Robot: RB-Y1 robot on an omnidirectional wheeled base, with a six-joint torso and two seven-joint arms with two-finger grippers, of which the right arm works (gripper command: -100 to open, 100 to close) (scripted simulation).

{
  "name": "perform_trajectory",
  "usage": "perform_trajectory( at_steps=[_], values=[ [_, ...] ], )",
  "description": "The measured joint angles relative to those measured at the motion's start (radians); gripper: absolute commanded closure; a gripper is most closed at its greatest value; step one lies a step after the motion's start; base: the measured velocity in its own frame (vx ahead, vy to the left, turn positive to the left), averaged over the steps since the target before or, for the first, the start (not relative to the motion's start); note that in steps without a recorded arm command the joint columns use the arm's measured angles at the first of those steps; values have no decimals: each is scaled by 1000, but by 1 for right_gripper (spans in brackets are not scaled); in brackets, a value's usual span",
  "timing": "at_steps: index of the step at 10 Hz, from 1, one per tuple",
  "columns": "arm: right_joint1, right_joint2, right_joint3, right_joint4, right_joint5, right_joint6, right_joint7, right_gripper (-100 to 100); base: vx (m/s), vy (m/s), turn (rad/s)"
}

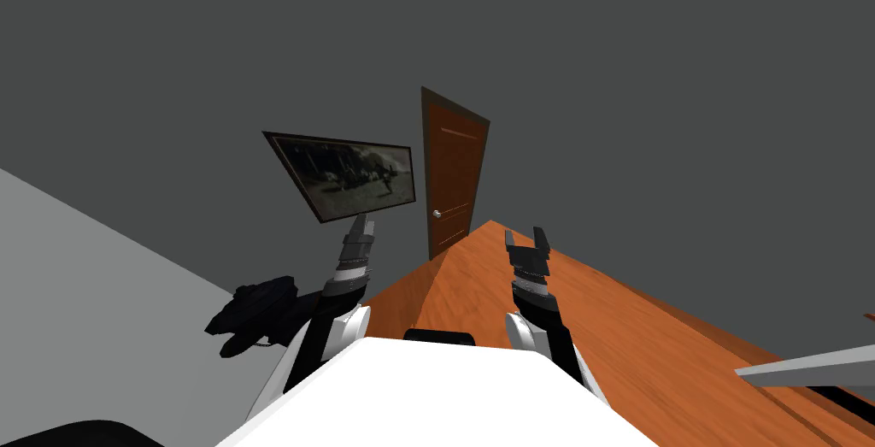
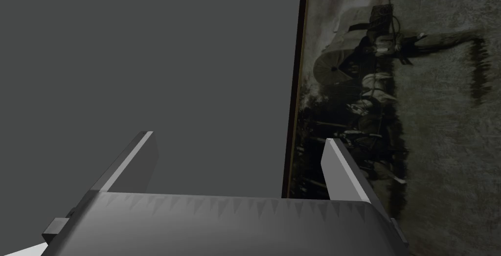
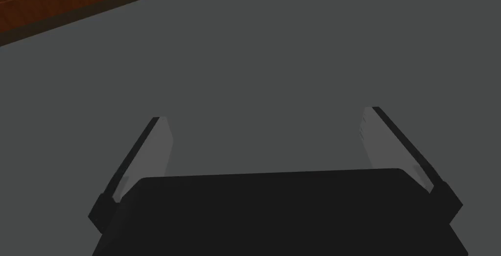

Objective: Pull the door open

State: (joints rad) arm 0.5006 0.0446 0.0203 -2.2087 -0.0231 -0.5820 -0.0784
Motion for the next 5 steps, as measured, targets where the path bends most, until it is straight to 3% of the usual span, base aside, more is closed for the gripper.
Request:
perform_trajectory(
  at_steps=[5],
  values=[
    [-38, -31, -9, 107, 32, -22, 86, -100, 76, -7, 70]
  ],
)
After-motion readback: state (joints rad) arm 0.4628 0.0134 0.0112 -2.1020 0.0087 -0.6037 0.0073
